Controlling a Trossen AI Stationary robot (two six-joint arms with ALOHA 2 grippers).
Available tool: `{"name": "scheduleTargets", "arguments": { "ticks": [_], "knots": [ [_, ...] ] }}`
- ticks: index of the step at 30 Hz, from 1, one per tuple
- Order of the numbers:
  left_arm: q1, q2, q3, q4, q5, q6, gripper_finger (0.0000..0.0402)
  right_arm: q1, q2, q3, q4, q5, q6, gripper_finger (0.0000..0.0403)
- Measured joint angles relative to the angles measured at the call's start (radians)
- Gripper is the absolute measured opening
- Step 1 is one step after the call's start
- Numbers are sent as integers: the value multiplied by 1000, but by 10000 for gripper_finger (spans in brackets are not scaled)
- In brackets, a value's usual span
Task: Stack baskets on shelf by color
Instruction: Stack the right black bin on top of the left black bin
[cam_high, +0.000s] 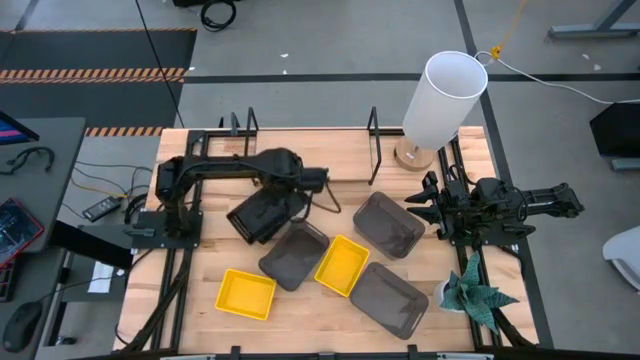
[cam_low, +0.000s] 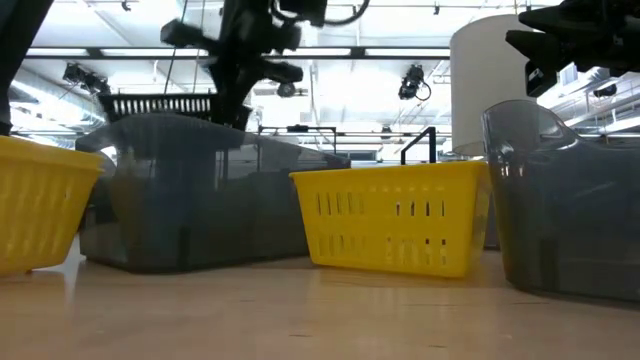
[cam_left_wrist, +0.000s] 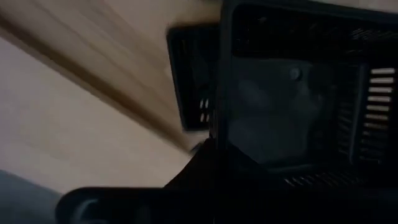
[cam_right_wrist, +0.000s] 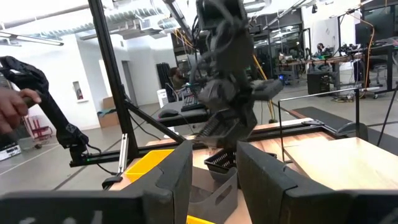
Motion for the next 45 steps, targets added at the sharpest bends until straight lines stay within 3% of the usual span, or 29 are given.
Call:
{"name": "scheduleTargets", "arguments": {
  "ticks": [4, 11, 22, 29, 35, 45],
  "knots": [
    [-28, 1, -81, 46, -109, 57, 5, 0, 0, 0, 0, 0, 0, 130],
    [-17, 1, -131, 131, -112, 54, 5, 0, 0, 0, 0, 0, 0, 130],
    [43, -16, -131, 176, 90, -36, 6, 0, 0, 0, 0, 0, 0, 130],
    [41, -17, -176, 176, 97, -87, 20, 0, 0, 0, 0, 0, 0, 130],
    [42, -17, -236, 176, 92, -166, 52, 0, 0, 0, 0, 0, 0, 130],
    [44, -39, -197, 177, 167, -242, 141, 0, 0, 0, 0, 0, 0, 130]
  ]
}}
